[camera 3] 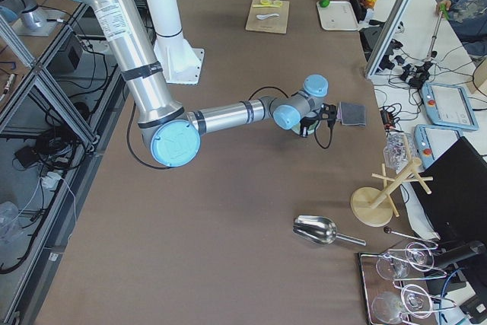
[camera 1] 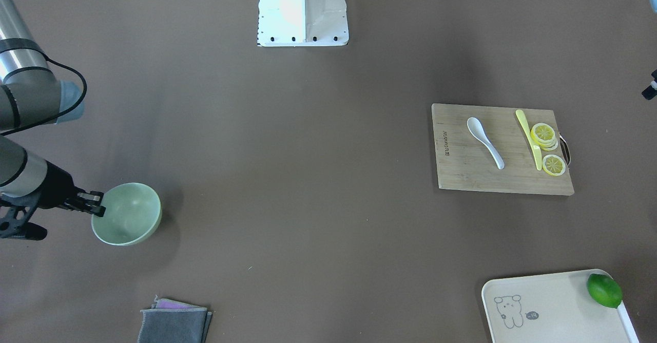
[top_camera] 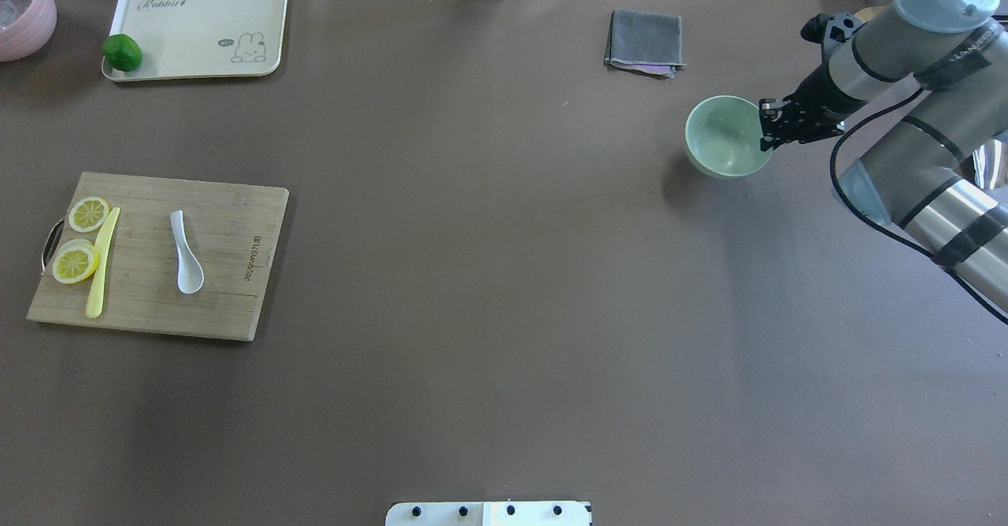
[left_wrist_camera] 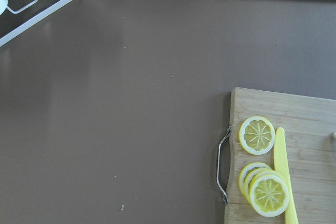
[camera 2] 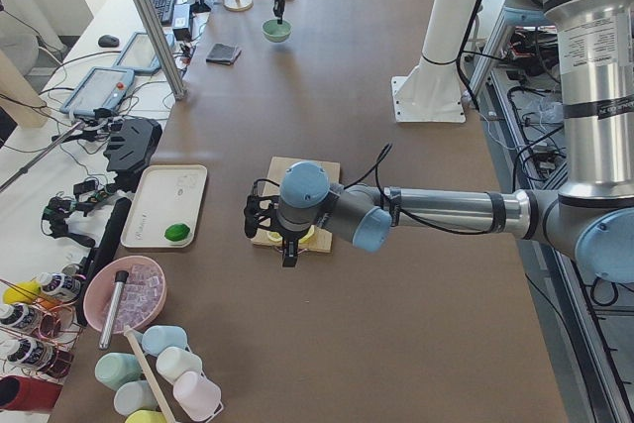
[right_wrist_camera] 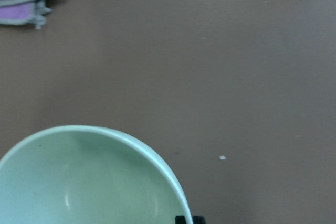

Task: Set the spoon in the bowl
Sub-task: 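Move the right gripper to the pale green bowl's rim and grasp it, then slide the green bowl centerward with the right gripper while the left reaches the spoon, then grasp the white spoon handle with the left gripper while the right gripper releases the bowl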

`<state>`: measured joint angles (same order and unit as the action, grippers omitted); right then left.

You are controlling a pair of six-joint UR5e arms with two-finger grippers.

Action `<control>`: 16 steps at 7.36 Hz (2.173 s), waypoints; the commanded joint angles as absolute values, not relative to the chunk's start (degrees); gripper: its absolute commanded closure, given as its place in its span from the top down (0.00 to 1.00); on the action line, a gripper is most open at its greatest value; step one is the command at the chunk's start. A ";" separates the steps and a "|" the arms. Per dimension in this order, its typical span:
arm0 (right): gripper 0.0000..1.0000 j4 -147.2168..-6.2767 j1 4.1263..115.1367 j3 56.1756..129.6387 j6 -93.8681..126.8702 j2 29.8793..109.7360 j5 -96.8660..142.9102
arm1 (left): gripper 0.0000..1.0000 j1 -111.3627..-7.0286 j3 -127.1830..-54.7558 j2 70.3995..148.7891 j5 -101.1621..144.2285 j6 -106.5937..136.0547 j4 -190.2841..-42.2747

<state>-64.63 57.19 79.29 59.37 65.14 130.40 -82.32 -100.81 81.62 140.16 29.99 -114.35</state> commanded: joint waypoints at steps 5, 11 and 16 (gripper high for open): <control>0.00 -65.39 33.25 88.42 92.10 55.20 114.72 | 0.75 -62.60 -99.50 92.02 133.69 61.15 -115.22; 0.97 -66.35 27.42 91.30 92.99 55.37 107.93 | 0.70 -51.33 -96.77 94.56 126.65 71.97 -118.82; 1.00 -74.62 30.23 102.57 91.67 59.06 108.90 | 0.48 -49.83 -90.45 98.17 125.16 73.74 -123.56</control>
